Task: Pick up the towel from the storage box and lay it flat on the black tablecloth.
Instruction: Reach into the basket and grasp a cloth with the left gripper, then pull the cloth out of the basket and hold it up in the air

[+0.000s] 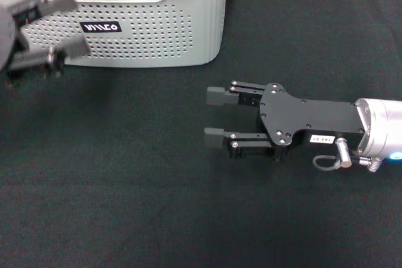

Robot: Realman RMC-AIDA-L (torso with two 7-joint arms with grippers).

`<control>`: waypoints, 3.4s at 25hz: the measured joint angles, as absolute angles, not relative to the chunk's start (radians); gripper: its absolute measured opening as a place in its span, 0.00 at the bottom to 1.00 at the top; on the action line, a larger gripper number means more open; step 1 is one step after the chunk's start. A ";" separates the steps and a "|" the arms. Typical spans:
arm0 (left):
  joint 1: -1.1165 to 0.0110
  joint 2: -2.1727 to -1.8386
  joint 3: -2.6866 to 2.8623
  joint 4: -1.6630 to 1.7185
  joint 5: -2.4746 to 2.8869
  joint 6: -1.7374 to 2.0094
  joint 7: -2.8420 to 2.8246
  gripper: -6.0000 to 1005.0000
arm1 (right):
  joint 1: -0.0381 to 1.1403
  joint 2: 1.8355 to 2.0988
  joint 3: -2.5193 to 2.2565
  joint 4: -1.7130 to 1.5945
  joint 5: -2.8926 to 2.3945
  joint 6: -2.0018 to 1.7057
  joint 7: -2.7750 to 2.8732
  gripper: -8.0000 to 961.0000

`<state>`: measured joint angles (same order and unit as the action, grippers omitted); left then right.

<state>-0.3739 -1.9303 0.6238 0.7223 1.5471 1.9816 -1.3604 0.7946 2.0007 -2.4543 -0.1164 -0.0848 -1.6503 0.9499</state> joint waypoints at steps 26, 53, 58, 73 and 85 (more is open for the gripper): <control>-0.519 -2.092 1.092 1.379 2.098 1.129 -1.775 0.49 | 0.591 1.987 -2.312 -0.117 -0.084 -1.635 0.872 0.76; -0.506 -2.092 1.135 1.390 2.202 1.065 -1.822 0.42 | 0.606 1.989 -2.300 -0.117 -0.083 -1.618 0.867 0.76; -0.506 -2.093 1.135 1.386 2.204 1.069 -1.847 0.30 | 0.603 1.992 -2.298 -0.117 -0.084 -1.619 0.859 0.75; -0.440 -2.090 1.103 1.430 2.008 1.071 -1.852 0.05 | 0.574 1.996 -2.294 -0.120 -0.083 -1.630 0.837 0.75; -0.343 -2.088 0.862 1.460 1.475 1.365 -1.661 0.04 | 0.540 2.010 -2.182 -0.140 -0.083 -1.771 0.606 0.75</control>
